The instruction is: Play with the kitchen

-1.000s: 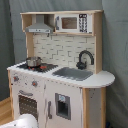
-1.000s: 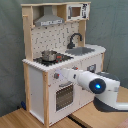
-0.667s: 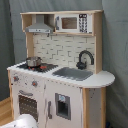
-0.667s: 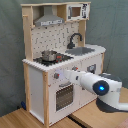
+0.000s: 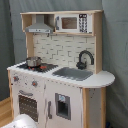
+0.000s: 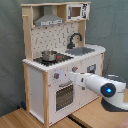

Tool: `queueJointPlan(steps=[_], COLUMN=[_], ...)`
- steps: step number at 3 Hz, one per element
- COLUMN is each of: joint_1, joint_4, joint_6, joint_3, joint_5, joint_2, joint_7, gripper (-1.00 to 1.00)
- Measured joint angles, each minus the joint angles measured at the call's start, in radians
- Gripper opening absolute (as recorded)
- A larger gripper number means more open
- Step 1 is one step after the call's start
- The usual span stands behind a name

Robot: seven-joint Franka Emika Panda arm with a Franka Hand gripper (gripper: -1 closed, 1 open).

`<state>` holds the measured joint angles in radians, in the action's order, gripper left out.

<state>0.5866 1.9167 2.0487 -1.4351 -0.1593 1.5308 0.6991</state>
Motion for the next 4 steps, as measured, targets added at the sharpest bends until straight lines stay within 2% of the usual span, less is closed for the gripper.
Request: queueJointPlan(steps=[2, 4], joint_1=[-0.106, -0.187], joint_4=[0.205, 0.380], joint_6=[0.191, 0.378], joint_3=[-0.021, -0.028], joint_5=[0.038, 0.071], joint_2=[-0.009, -0.018], joint_7=[-0.001, 0.001], gripper=[1.00, 1.00])
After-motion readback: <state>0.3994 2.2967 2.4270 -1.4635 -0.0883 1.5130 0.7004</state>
